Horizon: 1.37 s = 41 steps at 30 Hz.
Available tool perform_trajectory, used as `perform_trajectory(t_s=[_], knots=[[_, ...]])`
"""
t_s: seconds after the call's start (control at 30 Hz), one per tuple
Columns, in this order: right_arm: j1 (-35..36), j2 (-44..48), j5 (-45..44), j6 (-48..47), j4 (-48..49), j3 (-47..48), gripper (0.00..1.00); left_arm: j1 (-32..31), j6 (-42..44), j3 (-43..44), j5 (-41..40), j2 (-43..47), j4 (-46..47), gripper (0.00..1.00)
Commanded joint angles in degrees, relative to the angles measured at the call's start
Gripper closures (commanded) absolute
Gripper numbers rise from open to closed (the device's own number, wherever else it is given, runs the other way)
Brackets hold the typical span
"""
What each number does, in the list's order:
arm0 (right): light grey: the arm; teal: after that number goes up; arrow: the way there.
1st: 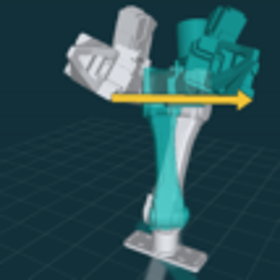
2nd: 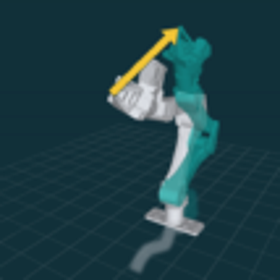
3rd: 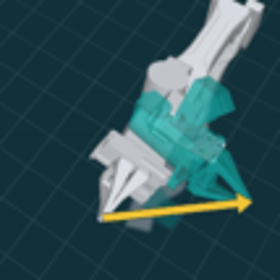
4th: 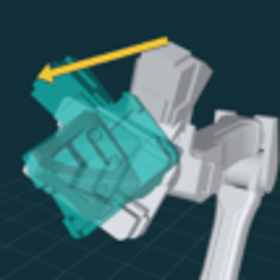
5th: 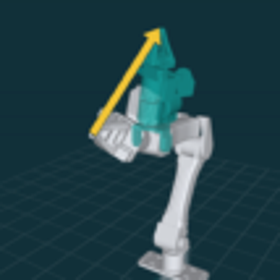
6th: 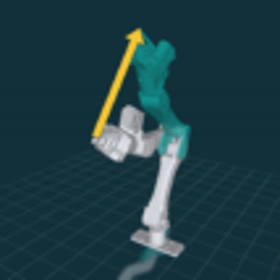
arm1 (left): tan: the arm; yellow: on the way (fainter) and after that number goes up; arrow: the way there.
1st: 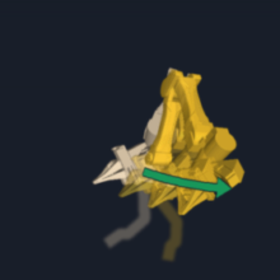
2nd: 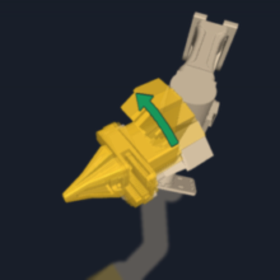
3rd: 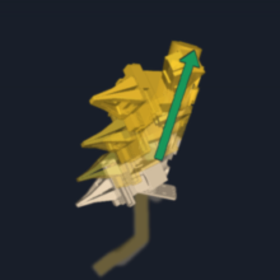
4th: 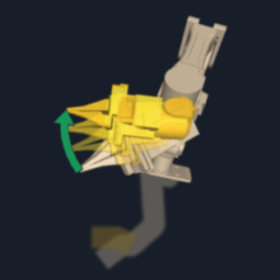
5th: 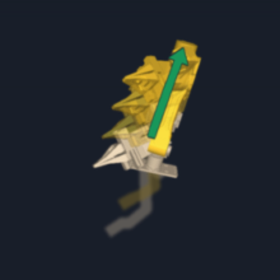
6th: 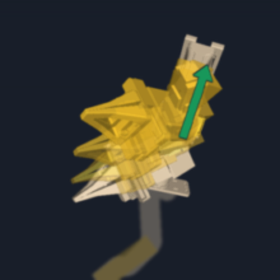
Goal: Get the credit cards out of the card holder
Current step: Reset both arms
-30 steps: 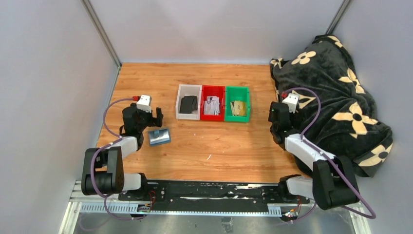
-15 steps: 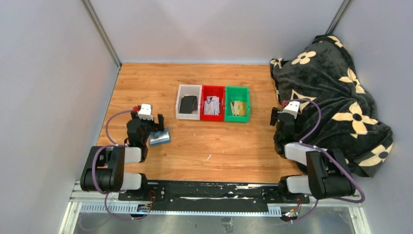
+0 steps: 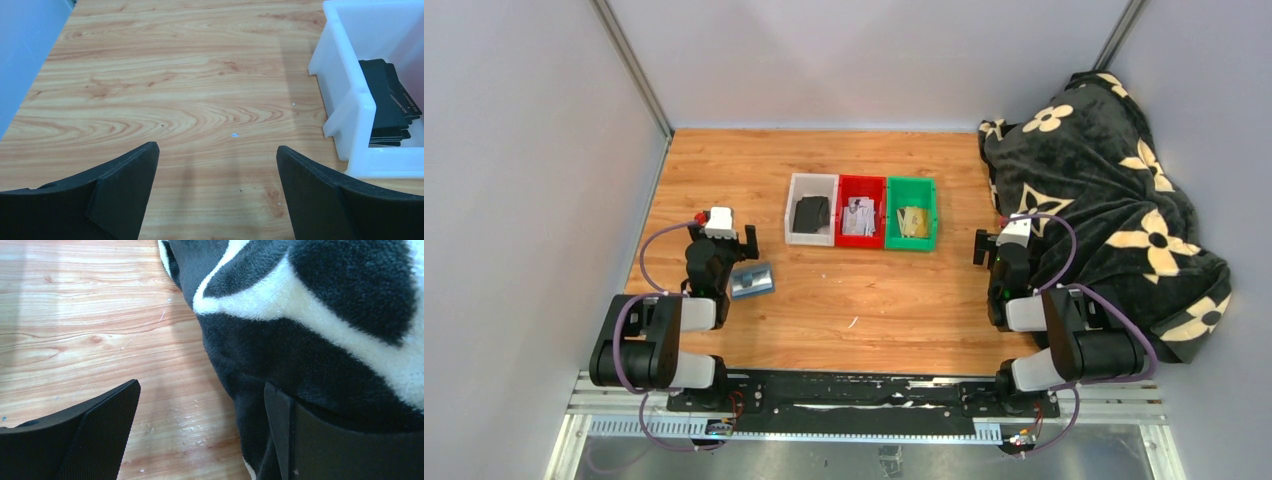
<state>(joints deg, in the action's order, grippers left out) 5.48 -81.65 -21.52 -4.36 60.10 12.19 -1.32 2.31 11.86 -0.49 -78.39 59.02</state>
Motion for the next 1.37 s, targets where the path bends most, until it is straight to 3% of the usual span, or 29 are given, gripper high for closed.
perform_trajectory(t_s=[0.0, 1.33], knots=[[-0.8, 0.0, 0.8, -0.3, 3.2, -0.7, 0.01, -0.2, -0.4, -0.6, -1.9, -0.2, 2.4, 0.00], [-0.8, -0.3, 3.8, -1.5, 2.7, -0.1, 0.00, -0.5, 0.1, -0.2, -1.7, -0.4, 1.7, 0.00]])
